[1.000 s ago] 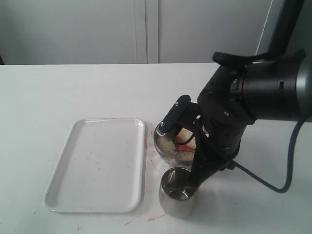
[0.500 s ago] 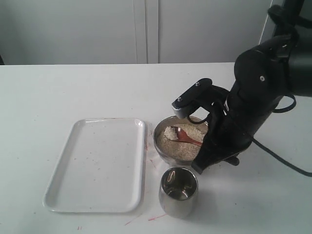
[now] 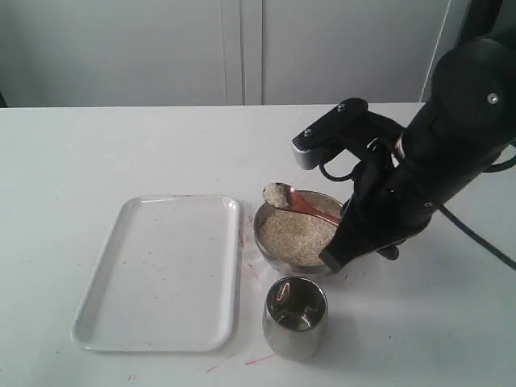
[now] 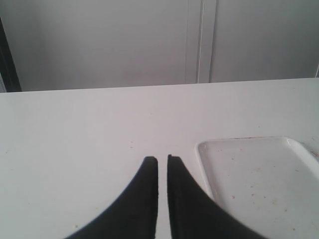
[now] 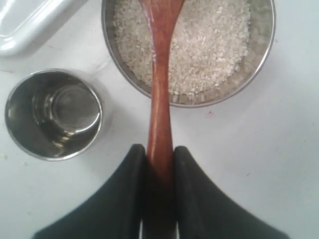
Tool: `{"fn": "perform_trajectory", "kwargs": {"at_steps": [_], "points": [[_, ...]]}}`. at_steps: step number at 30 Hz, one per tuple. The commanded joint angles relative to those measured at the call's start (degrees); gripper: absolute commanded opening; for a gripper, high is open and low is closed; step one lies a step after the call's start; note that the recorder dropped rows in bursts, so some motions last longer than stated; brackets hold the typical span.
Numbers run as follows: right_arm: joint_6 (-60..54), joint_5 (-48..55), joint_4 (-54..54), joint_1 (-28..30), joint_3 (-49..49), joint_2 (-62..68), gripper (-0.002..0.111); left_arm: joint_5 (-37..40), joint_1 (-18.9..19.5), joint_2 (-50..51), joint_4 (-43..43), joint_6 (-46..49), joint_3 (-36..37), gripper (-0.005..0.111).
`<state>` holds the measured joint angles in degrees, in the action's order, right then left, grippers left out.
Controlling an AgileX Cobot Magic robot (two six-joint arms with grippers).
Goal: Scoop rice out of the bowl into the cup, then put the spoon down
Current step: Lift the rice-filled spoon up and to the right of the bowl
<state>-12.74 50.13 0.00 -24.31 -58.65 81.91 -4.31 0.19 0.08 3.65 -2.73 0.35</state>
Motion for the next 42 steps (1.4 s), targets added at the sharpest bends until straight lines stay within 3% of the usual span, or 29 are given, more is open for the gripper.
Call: {"fn": "perform_trajectory", "kwargs": {"at_steps": [1, 11, 19, 25, 42], "points": [[-0.9, 2.5, 0.0, 0.5, 0.0, -4.1, 0.000, -0.2, -0.4, -0.1, 0.2, -0.1, -0.3, 0.014], [-1.5, 9.1, 2.8, 0.5, 0.0, -17.3, 0.000, -0.2, -0.4, -0.1, 0.2, -0.1, -0.3, 0.014], [4.1, 19.1, 2.6, 0.5, 0.0, -28.7, 0.000, -0.2, -0.4, -0.1, 0.2, -0.1, -0.3, 0.014], [7.7, 19.8, 0.0, 0.5, 0.3, -35.3, 0.000, -0.2, -0.4, -0.1, 0.2, -0.1, -0.3, 0.014], [11.3, 19.8, 4.9, 0.4, 17.5, -46.1, 0.000, -0.2, -0.4, -0.1, 0.2, -0.1, -0.3, 0.014]]}}
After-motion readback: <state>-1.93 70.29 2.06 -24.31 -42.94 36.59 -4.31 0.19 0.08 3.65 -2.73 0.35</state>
